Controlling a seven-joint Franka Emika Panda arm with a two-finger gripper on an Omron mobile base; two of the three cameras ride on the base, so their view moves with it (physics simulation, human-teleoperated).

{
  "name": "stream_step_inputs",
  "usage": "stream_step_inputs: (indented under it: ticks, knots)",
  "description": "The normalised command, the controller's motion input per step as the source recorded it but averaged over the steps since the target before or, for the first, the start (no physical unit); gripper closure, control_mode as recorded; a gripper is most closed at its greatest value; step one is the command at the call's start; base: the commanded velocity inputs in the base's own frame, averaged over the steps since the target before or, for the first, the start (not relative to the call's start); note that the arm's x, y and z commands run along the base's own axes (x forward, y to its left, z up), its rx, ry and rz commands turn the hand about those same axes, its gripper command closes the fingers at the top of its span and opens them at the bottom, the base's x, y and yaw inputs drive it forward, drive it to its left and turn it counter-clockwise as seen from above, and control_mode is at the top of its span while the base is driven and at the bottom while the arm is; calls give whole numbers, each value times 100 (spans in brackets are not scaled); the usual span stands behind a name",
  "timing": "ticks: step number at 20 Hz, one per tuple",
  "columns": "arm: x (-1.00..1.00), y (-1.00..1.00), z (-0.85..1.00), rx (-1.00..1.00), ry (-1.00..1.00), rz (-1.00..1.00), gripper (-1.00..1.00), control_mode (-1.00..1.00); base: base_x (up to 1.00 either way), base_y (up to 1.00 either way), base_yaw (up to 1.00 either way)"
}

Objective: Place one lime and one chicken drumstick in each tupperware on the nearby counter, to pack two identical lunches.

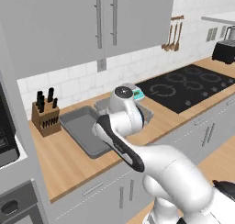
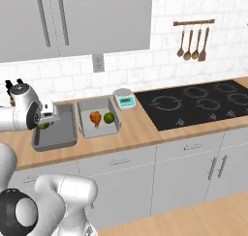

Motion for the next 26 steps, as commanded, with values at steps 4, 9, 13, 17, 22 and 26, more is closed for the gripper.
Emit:
stream_step_inputs:
  ticks: [4, 9, 13, 17, 22, 26]
  knots:
    - [100, 34, -43, 0, 0, 0, 100, -100, 0, 0, 0]
    - [100, 33, -69, 0, 6, 0, -100, -100, 0, 0, 0]
    - [94, 11, -59, -3, 4, 0, -100, -100, 0, 0, 0]
    - [46, 22, 27, 0, 9, -7, -100, -100, 0, 0, 0]
    - [12, 20, 100, 0, 12, -6, -100, -100, 0, 0, 0]
    - [-85, -65, 95, 0, 6, -6, -100, -100, 0, 0, 0]
